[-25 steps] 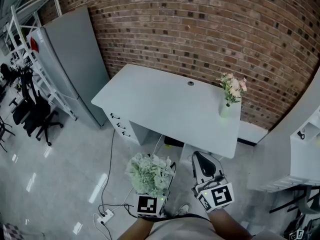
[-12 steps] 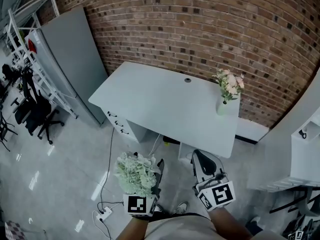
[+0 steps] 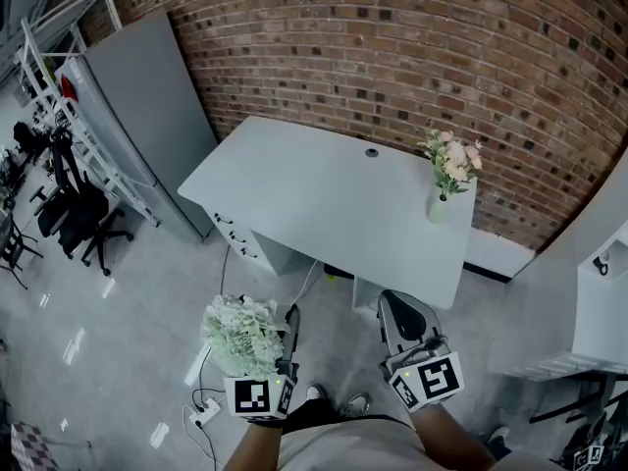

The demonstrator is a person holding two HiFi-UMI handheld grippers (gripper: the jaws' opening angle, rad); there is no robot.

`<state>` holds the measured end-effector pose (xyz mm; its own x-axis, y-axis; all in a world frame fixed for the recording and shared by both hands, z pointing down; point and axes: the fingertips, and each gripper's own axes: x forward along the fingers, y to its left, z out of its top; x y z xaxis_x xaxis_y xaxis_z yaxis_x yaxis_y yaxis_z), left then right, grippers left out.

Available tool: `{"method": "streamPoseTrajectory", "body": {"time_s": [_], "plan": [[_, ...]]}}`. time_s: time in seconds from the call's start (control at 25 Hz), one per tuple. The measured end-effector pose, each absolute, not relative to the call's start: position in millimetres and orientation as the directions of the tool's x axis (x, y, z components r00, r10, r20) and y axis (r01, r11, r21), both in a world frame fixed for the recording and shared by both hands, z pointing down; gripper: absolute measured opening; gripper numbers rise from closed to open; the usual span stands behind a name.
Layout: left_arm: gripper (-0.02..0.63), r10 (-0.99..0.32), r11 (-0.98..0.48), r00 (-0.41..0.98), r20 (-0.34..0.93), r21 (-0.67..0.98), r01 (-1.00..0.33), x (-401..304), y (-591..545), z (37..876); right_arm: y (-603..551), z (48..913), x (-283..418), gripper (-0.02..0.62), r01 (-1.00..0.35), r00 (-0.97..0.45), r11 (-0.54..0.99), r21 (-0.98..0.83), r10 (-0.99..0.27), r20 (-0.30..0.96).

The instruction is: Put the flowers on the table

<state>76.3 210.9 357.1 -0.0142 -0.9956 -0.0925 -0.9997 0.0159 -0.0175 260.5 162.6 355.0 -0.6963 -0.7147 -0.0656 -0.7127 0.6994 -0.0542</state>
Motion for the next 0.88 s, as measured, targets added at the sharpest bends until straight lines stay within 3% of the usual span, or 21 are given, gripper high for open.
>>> {"method": "streamPoseTrajectory", "body": {"time_s": [0.88], "plan": [[0.356,-0.993,-0.062,0.061,-0.101,0.005,-0.998,66.8,158.5,372.3,110.4,362.3,219.9,0.015,-0.705,-0.707,0.708,-0.031,-0.706,-0.048]]}}
